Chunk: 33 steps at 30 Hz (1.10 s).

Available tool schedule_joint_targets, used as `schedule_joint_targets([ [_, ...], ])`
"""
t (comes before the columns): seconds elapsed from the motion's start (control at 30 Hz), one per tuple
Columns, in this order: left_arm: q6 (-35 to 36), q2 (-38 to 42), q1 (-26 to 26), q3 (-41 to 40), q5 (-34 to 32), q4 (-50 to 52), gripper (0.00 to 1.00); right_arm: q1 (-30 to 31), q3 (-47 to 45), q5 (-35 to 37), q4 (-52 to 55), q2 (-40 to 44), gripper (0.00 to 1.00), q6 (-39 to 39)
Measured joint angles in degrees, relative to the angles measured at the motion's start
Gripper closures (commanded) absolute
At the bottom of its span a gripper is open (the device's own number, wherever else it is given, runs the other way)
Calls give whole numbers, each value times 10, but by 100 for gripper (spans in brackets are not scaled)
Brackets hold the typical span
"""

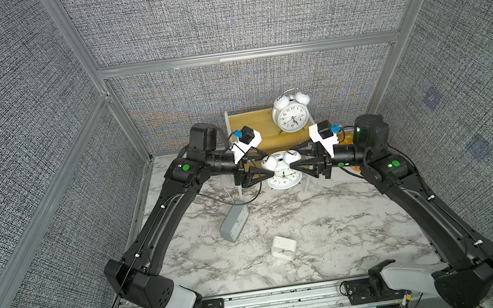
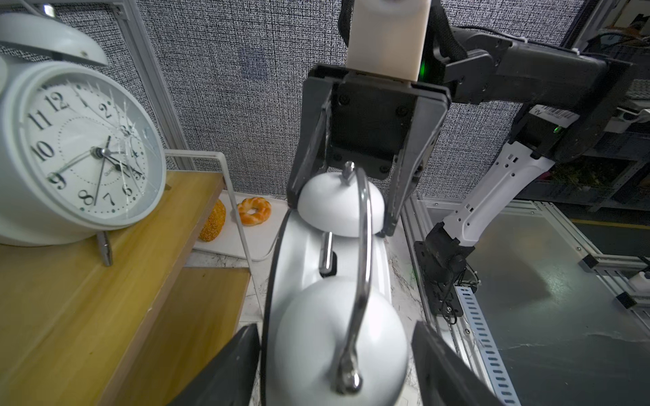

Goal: Place the alarm clocks on the shelf by style
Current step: Adjust the alarm.

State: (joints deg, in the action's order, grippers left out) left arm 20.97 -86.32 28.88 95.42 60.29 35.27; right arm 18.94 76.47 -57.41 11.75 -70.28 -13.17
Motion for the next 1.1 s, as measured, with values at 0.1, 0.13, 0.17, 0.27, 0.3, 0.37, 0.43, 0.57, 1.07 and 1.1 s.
schedule_joint_targets([
  [0.1,0,-2,0,0,-2,0,28,2,0,0,0,-1,65,4],
  [0.13,0,-2,0,0,-2,0,30,2,0,0,0,-2,65,4],
  [0.17,0,-4,0,1,-2,-1,34,3,0,0,0,-2,65,4],
  [0.27,0,-9,2,4,-2,-1,45,2,0,3,-2,-4,65,9],
  [0.3,1,-10,2,4,-1,-1,48,2,0,5,-2,-4,66,12],
  [0.37,2,-10,1,7,-1,-1,53,2,0,9,-2,-4,66,16],
  [0.43,3,-10,1,8,-1,-1,57,2,0,11,-3,-4,65,19],
  [0.57,6,-8,1,8,-3,0,60,2,0,11,-4,-4,65,20],
  [1.07,12,6,2,12,-23,8,74,4,-4,7,-18,-3,64,18],
  [1.1,13,6,2,14,-25,9,75,4,-4,7,-20,-3,60,18],
])
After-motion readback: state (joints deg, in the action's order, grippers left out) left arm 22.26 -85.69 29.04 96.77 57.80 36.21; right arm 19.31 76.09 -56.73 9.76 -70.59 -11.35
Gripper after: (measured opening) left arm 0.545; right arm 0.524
